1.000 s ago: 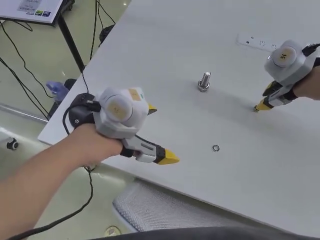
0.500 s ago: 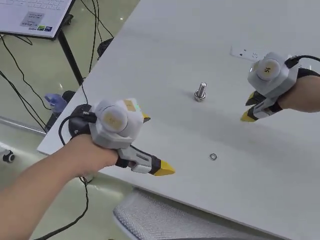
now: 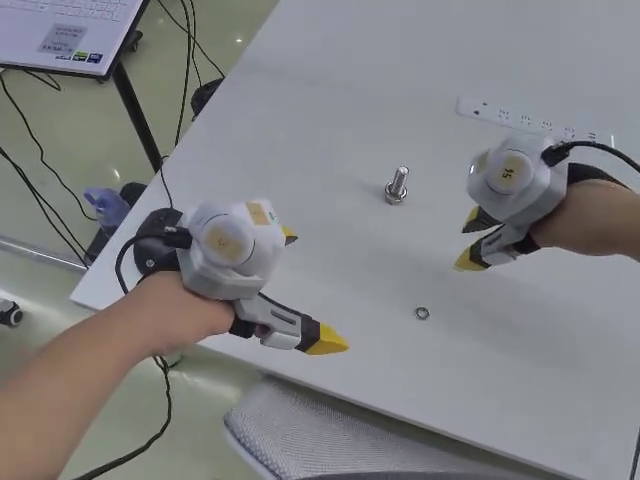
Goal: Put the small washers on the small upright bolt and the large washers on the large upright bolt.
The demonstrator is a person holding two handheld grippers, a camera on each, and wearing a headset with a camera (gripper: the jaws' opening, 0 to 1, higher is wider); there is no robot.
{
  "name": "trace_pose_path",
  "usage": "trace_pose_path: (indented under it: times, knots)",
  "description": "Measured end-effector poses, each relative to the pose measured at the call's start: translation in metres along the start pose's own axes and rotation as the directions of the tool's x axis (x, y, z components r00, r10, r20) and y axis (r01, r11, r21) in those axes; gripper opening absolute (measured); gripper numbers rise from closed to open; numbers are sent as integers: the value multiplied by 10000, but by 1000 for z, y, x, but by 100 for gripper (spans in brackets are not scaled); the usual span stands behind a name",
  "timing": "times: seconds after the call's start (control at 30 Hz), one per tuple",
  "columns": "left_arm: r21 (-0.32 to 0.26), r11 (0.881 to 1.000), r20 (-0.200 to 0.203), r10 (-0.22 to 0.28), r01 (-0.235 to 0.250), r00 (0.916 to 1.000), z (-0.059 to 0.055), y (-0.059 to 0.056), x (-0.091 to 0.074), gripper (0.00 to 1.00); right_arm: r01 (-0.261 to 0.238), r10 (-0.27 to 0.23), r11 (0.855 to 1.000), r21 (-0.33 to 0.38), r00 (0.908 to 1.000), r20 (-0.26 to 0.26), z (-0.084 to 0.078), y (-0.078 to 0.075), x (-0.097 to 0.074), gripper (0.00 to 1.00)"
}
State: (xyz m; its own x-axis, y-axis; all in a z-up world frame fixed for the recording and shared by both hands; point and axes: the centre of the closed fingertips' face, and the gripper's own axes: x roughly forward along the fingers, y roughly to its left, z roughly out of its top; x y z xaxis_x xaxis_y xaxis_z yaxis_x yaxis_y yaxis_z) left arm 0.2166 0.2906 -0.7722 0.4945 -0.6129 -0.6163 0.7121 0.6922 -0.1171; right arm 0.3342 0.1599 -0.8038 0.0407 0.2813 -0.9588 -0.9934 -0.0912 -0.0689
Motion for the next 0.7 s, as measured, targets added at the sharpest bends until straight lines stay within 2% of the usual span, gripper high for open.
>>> trace_pose_path:
  times: [0.4, 0.7]
  knots:
    - [-40, 10000, 32, -24, 24, 10000, -1, -1, 1, 94, -389, 397, 9989, -280, 9988, 300, 1, 38, 10, 36]
    - [6, 10000, 103, 3, -3, 9999, 1, -2, 0, 91, -469, 505, 9976, -517, 9962, 712, 7, 53, 23, 37]
